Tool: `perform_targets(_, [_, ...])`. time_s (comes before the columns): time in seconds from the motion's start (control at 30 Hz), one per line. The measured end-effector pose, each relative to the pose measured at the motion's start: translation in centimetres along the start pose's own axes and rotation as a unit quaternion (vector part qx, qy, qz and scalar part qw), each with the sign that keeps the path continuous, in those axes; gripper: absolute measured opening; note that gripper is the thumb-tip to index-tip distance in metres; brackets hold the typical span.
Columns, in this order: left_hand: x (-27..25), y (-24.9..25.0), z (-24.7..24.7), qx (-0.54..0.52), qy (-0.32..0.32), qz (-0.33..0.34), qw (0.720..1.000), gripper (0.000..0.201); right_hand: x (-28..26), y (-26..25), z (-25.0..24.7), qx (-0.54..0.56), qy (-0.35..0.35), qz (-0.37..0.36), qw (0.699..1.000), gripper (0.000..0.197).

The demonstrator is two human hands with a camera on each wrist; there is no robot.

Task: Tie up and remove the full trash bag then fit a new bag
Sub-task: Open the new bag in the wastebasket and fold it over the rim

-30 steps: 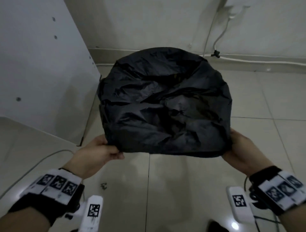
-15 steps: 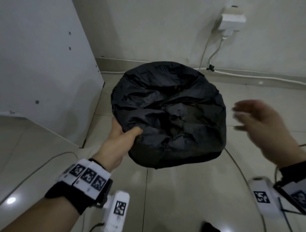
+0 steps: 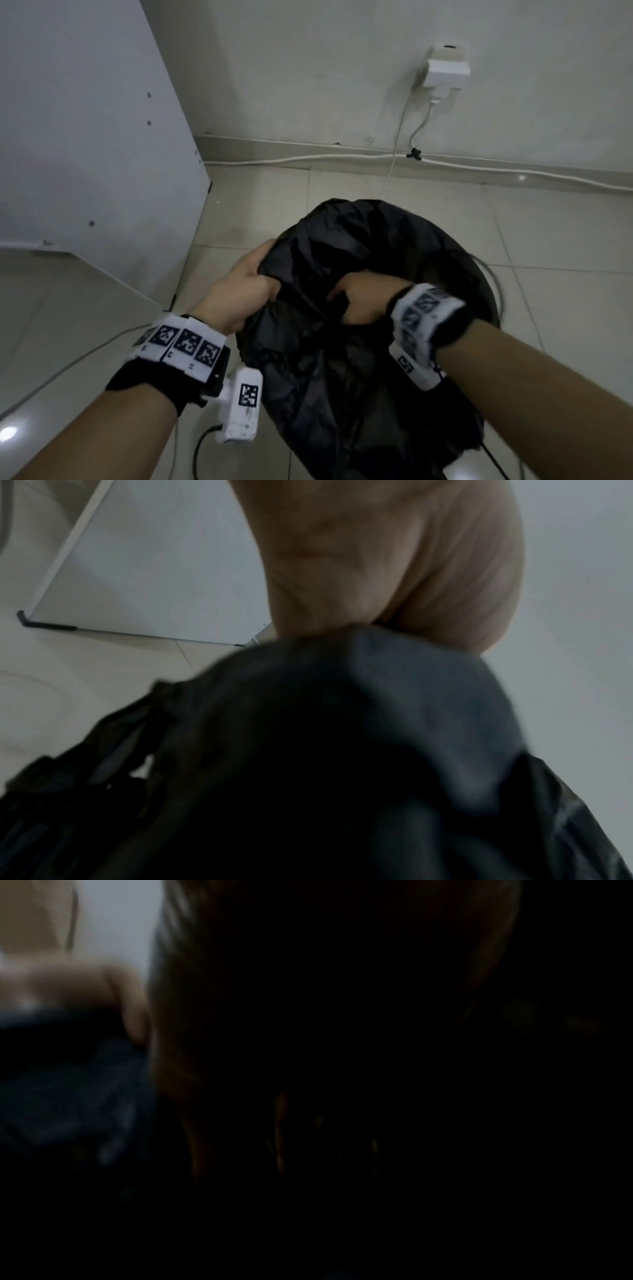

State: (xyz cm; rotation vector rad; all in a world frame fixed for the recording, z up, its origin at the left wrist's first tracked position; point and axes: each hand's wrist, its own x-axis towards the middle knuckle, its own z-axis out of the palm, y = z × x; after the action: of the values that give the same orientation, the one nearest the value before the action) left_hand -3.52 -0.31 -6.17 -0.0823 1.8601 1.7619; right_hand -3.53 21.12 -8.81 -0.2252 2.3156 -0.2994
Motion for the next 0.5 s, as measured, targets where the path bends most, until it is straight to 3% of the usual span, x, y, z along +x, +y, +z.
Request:
perform_targets(0.03, [-0.1, -0.2, 0.0, 0.003, -0.003, 0.000, 1.000, 0.083, 1.9, 0.7, 1.7, -0.009, -0.012, 0.028, 1.000, 0.057])
perform_targets(0.13, [-0.4, -0.6, 0.1, 0.011, -0.031, 0.009, 0.999, 0.084, 4.9, 2.5, 5.4, -0.009, -0.032, 0.069, 0.997, 0.119])
perform_targets(0.2, [-0.4, -0.9, 0.3, 0.017, -0.051, 0.019, 0.998, 0.086, 5.8, 3.5, 6.9, 0.024, -0.035, 0.082, 0.996, 0.131])
perform_targets(0.37, [-0.1, -0.5, 1.4, 0.012, -0.067, 0.025, 0.997, 0.083, 6.7, 3.3, 7.4, 0.052, -0.003, 0.074, 0.996, 0.128])
perform_targets(0.43, [0.2, -0.5, 1.4, 0.014, -0.058, 0.026, 0.998, 0.083, 5.9, 2.2, 6.1, 0.026, -0.010, 0.088, 0.996, 0.113])
perform_targets(0.5, [0.3, -0.4, 1.3, 0.006, -0.053, 0.027, 0.998, 0.083, 5.2, 1.2, 5.4, -0.014, 0.001, 0.098, 0.995, 0.084])
